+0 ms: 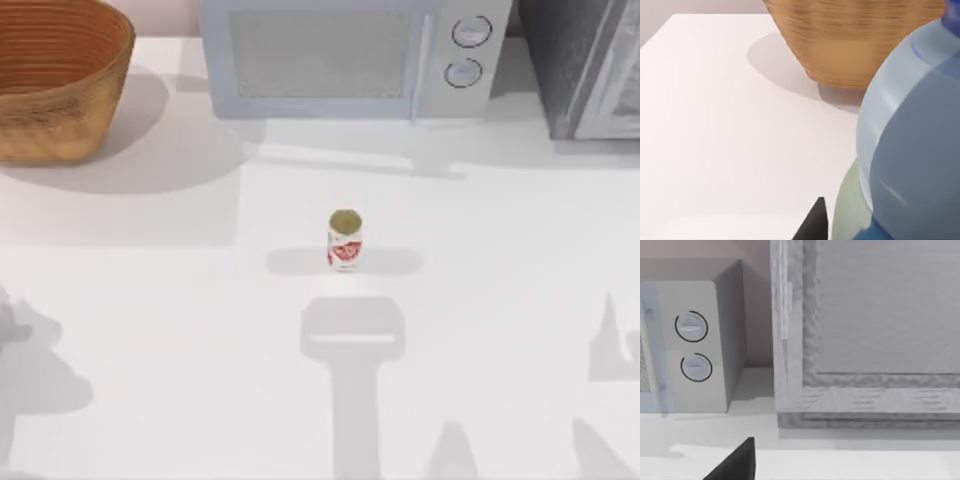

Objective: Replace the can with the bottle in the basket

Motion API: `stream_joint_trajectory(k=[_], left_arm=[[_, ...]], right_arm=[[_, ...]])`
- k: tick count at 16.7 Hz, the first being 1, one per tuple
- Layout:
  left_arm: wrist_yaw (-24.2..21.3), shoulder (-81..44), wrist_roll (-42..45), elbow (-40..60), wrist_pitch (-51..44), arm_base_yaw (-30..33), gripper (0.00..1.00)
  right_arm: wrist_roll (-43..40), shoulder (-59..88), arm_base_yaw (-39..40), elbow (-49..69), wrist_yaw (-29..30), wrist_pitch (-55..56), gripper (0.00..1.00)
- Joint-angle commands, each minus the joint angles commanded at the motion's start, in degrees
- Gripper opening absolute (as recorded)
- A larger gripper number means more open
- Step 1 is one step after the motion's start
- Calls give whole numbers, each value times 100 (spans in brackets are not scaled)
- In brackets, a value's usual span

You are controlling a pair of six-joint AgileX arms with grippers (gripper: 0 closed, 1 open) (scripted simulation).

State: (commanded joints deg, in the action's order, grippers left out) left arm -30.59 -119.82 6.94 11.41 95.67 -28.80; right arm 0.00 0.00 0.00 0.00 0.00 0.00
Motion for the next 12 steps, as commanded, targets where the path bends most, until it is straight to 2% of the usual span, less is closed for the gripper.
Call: stream_joint_trajectory(k=[5, 8, 12], left_arm=[[-250, 132, 157, 831, -833, -272, 0], [-602, 235, 352, 1867, -1942, -527, 0], [-1249, 329, 695, 3633, -3894, -768, 0]], right_arm=[[0, 0, 0, 0, 0, 0, 100], [0, 0, 0, 0, 0, 0, 100], [0, 0, 0, 0, 0, 0, 100]])
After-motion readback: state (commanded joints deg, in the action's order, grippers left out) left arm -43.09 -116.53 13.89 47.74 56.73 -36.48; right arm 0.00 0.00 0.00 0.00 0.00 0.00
